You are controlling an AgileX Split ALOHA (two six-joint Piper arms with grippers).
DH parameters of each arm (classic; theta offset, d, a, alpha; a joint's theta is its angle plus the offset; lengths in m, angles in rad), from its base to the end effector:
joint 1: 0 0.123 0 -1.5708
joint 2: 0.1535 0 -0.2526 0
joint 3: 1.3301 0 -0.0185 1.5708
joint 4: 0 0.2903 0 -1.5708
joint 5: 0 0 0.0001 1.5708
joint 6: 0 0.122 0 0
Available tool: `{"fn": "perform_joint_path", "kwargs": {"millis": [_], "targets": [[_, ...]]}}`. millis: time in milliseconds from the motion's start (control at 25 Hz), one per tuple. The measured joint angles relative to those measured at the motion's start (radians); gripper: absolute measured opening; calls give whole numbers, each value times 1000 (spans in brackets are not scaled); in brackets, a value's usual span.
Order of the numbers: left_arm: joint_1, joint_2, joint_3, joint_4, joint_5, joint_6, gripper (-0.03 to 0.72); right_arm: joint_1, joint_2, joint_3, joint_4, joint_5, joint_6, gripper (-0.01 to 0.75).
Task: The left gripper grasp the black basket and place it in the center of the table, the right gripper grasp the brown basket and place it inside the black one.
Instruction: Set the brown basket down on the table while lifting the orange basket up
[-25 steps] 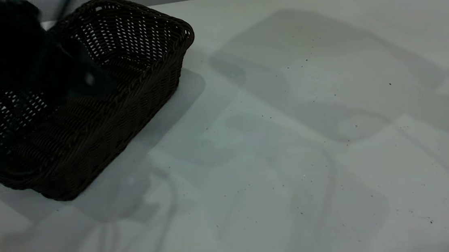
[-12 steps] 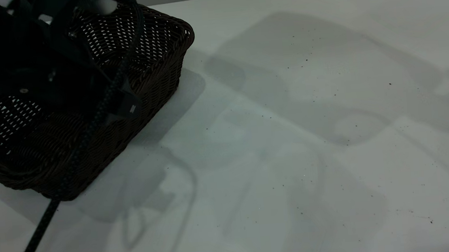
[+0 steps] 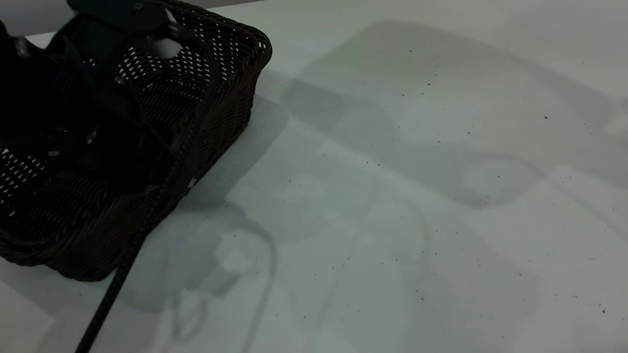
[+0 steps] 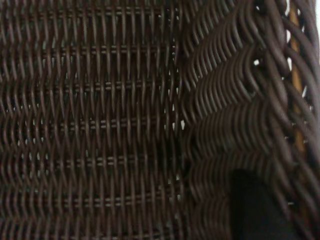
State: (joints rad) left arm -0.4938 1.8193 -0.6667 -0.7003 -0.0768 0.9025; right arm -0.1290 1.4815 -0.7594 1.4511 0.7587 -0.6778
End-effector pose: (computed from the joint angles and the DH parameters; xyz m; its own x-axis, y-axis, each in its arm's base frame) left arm 0.2852 -0.1467 0.0074 -0.6377 0.5727 -0.5152 0.5913 0.7926 0.1491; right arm 0.3342 0.0407 0.1572 -0.7712 0.5905 -0.2378 0.1485 0.5302 0.8348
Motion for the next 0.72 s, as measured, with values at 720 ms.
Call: {"fn": "perform_joint_path", "kwargs": {"millis": [720], "targets": [[0, -105, 1, 32, 401, 511, 120, 0, 0, 0, 7, 19, -60, 102]]}}
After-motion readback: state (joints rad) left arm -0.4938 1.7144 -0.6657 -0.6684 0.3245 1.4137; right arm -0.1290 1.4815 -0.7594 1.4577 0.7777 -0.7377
